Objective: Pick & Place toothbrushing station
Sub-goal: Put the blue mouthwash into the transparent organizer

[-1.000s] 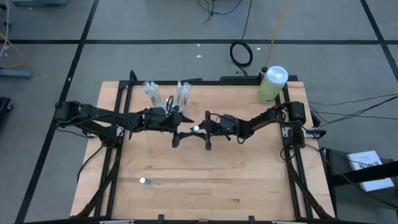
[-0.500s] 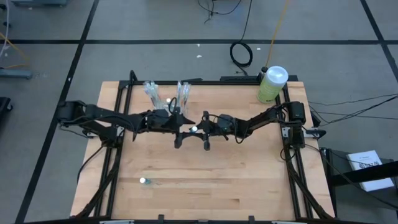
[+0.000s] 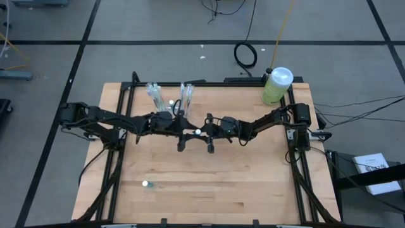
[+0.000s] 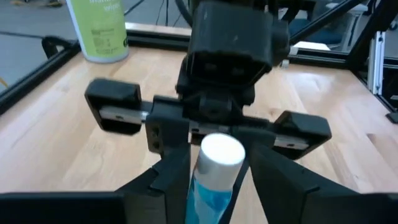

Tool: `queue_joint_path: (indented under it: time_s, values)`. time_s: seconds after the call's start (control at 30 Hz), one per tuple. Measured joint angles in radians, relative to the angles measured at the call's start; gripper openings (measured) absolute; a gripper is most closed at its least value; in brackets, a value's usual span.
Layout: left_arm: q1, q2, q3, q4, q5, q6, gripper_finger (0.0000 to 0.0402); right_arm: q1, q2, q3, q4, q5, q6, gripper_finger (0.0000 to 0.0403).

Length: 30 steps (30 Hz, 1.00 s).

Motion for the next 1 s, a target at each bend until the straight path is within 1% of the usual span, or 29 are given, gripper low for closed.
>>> queue_joint_path:
  time_s: [0.17, 0.43, 0.67, 0.8, 0.9, 1.0]
  values:
    - [0.000, 0.000, 0.000, -0.019, -0.001, -0.024, 0.0144, 0.000, 0.000, 0.000, 0.004, 0.000, 0.000, 0.0087]
    - [0.000, 0.000, 0.000, -0.020, -0.001, -0.021, 0.0125, 0.000, 0.000, 0.000, 0.004, 0.000, 0.001, 0.0087]
    - [0.000, 0.000, 0.000, -0.019, -0.002, 0.028, 0.0073, -0.001, 0.000, -0.001, 0.002, 0.000, 0.008, 0.0087]
    - [0.000, -0.014, -0.002, -0.018, -0.009, 0.032, 0.0070, -0.001, 0.000, -0.001, 0.008, 0.000, 0.011, 0.0088]
    - [0.000, -0.049, -0.002, -0.036, -0.018, 0.030, 0.0071, -0.001, -0.001, 0.001, 0.012, 0.003, 0.021, 0.0102]
    - [-0.002, -0.108, -0.003, -0.047, -0.079, 0.024, 0.0074, -0.004, -0.002, 0.001, -0.011, 0.005, 0.025, 0.0134]
